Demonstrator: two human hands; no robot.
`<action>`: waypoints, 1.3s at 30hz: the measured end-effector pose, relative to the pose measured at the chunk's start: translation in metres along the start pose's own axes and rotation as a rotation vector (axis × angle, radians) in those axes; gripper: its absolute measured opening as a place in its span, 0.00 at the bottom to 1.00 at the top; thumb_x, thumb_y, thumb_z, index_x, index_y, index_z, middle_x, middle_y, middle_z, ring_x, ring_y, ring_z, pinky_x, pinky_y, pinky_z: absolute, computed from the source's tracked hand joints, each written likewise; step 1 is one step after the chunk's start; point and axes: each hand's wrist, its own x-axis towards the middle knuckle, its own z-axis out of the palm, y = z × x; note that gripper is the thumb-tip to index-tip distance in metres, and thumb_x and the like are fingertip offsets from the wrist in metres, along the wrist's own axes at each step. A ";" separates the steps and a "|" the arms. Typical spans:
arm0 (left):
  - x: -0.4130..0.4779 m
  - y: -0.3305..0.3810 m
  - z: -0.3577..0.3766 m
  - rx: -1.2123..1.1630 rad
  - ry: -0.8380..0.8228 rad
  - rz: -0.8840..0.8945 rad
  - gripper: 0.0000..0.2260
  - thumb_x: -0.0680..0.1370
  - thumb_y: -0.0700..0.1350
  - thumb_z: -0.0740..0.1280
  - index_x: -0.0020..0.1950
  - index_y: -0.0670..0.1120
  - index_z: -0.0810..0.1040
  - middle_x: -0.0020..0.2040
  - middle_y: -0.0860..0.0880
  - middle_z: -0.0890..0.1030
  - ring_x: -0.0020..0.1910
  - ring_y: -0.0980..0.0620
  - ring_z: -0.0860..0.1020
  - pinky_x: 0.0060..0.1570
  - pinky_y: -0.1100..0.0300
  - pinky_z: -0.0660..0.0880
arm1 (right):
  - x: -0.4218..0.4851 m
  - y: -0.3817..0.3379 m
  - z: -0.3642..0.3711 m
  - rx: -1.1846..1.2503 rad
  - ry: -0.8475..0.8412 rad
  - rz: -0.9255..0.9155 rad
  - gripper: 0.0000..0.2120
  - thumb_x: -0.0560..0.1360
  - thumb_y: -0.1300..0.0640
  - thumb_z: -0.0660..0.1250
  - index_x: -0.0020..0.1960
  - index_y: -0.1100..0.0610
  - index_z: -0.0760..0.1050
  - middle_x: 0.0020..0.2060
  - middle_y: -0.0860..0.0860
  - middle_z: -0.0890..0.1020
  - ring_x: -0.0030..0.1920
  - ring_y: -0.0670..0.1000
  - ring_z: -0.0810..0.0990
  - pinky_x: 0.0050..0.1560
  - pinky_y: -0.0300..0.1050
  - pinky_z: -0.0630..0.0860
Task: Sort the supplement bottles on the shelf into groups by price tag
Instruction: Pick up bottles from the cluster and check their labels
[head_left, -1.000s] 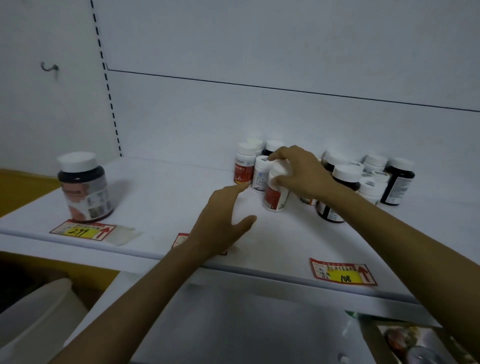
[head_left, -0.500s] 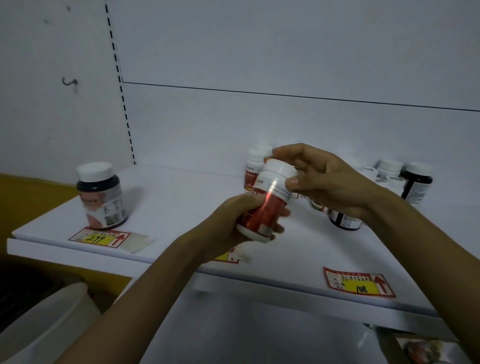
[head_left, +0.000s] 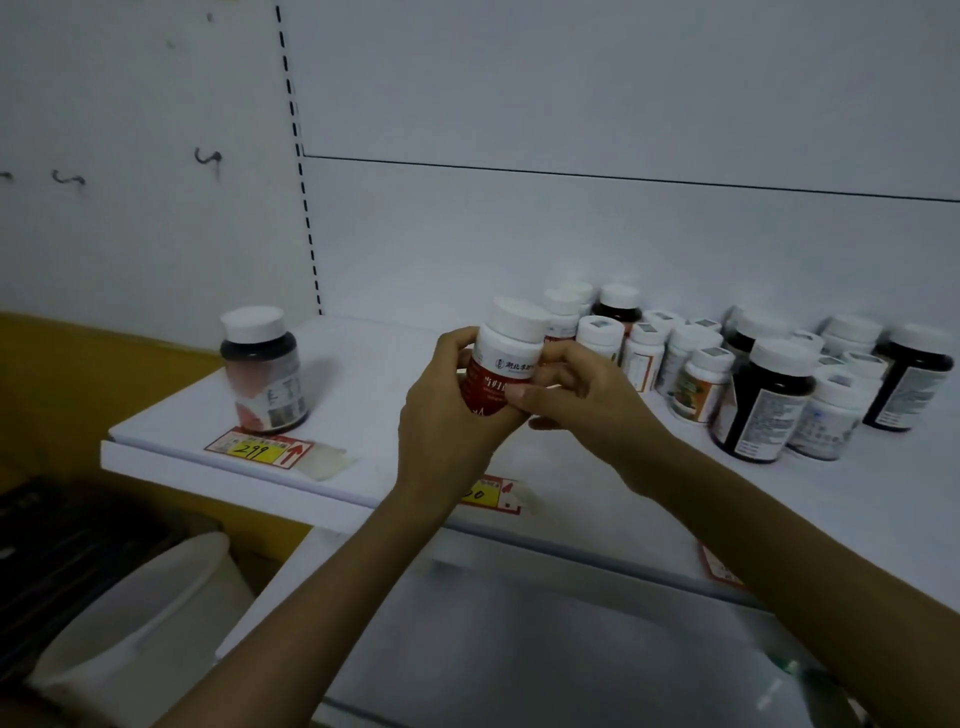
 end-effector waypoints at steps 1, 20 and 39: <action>0.000 -0.004 -0.004 0.020 -0.010 -0.008 0.27 0.68 0.49 0.74 0.64 0.47 0.68 0.56 0.55 0.74 0.51 0.57 0.73 0.48 0.70 0.70 | 0.002 0.001 0.004 -0.029 0.002 -0.008 0.16 0.72 0.56 0.71 0.58 0.53 0.71 0.48 0.46 0.81 0.47 0.45 0.82 0.45 0.39 0.79; -0.002 -0.038 -0.021 0.087 -0.176 -0.143 0.35 0.69 0.47 0.74 0.70 0.47 0.60 0.65 0.47 0.73 0.56 0.54 0.72 0.54 0.62 0.71 | 0.023 0.015 0.013 -0.406 -0.201 0.004 0.31 0.63 0.40 0.71 0.62 0.49 0.68 0.55 0.46 0.78 0.52 0.44 0.78 0.53 0.41 0.77; -0.006 -0.042 -0.023 0.144 -0.176 -0.156 0.30 0.68 0.50 0.75 0.66 0.49 0.66 0.61 0.49 0.77 0.56 0.52 0.76 0.59 0.53 0.76 | 0.148 0.023 -0.044 -1.350 0.172 -0.104 0.22 0.75 0.48 0.64 0.65 0.56 0.70 0.60 0.57 0.76 0.63 0.59 0.68 0.59 0.52 0.66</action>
